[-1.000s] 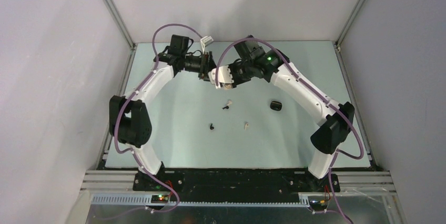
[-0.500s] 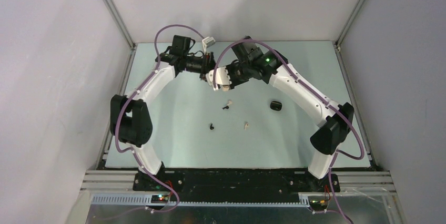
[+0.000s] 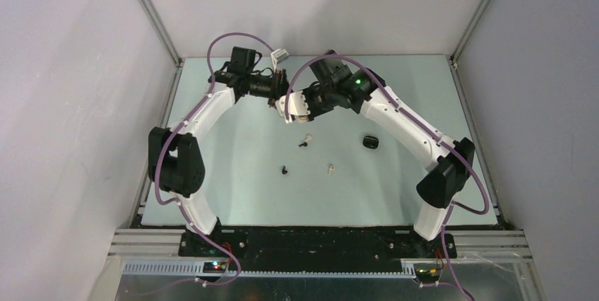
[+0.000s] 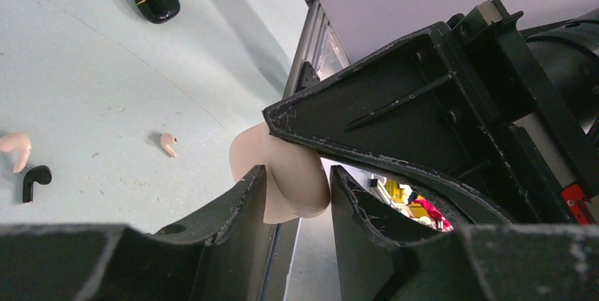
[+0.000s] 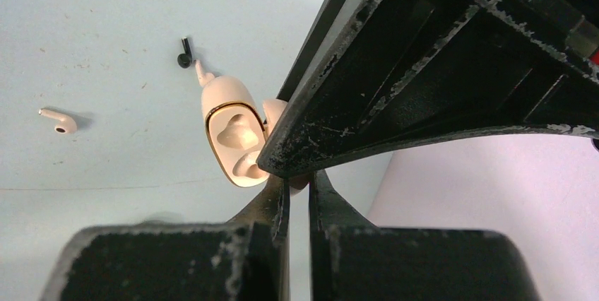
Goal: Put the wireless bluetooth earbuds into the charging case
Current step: Open the charging case.
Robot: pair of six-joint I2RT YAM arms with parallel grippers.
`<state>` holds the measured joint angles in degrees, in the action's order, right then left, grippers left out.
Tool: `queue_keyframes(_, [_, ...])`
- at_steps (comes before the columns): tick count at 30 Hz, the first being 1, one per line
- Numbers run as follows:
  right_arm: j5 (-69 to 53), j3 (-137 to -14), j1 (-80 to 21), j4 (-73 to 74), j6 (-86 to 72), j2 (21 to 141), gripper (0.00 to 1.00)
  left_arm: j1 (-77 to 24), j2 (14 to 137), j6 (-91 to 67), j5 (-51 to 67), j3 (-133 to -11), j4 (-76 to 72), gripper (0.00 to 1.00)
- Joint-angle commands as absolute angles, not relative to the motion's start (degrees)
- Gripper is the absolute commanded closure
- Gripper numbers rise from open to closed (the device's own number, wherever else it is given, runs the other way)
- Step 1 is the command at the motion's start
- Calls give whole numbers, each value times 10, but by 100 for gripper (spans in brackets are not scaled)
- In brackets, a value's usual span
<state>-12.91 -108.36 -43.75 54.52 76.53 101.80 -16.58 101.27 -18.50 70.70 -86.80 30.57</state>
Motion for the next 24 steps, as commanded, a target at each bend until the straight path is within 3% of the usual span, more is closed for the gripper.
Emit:
queue_keyframes(1, [-127, -1082, -441, 533, 762, 1006, 100, -165, 1005, -189, 711, -886, 299, 59])
queue_keyframes(8, [-127, -1082, -443, 528, 766, 1008, 100, -168, 1011, -190, 716, -889, 299, 73])
queue_keyframes(10, [-125, -1081, -445, 527, 765, 1009, 100, -168, 1011, -189, 718, -890, 299, 82])
queue_keyframes(12, [-124, -1080, -445, 522, 761, 1011, 100, -168, 1011, -187, 719, -890, 300, 98])
queue_keyframes(15, [-123, -1078, -444, 517, 751, 1011, 98, -167, 1009, -184, 719, -891, 299, 100])
queue_keyframes(16, [-125, -1078, -443, 517, 744, 1009, 91, -167, 1010, -182, 719, -890, 299, 100])
queue_keyframes(17, [-126, -1079, -441, 515, 740, 1008, 73, -165, 1008, -181, 720, -890, 299, 100])
queue_keyframes(19, [-139, -1083, -434, 515, 723, 1002, 55, -163, 1007, -178, 720, -889, 299, 100])
queue_keyframes(24, [-224, -1122, -388, 544, 654, 970, 42, -159, 1003, -166, 720, -885, 300, 100])
